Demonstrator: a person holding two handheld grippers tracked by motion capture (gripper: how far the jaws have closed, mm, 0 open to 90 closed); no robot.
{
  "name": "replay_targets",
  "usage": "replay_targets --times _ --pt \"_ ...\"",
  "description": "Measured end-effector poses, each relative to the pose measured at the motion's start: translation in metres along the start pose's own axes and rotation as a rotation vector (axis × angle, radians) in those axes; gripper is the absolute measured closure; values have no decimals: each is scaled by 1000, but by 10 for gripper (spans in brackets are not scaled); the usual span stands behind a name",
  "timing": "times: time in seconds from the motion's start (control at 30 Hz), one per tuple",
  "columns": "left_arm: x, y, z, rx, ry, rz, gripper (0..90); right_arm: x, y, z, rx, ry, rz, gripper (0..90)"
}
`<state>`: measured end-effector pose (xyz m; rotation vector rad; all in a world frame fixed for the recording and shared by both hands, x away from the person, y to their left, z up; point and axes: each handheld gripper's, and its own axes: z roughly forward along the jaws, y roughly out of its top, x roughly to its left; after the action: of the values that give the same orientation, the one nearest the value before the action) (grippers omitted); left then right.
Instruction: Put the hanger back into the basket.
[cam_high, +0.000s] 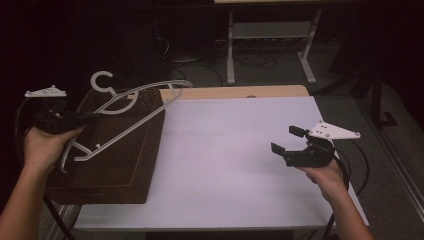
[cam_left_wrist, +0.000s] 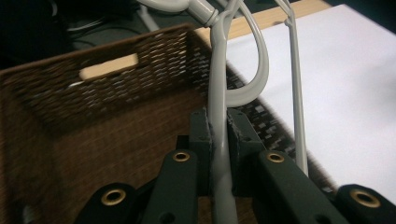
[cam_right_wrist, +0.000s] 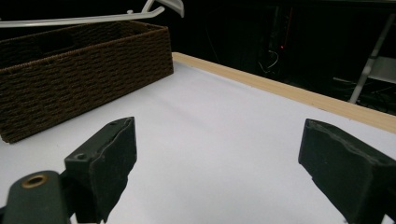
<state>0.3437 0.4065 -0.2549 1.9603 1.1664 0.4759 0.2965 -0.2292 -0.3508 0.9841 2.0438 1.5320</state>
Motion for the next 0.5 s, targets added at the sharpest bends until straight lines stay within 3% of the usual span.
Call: replay_targets --times 0.3,0.5 --pt "38 -21 -9 22 72 -26 827 -1 -1 1 9 -4 7 107" --pt "58 -33 -12 21 105 -68 826 -1 -1 1 10 -7 4 107"
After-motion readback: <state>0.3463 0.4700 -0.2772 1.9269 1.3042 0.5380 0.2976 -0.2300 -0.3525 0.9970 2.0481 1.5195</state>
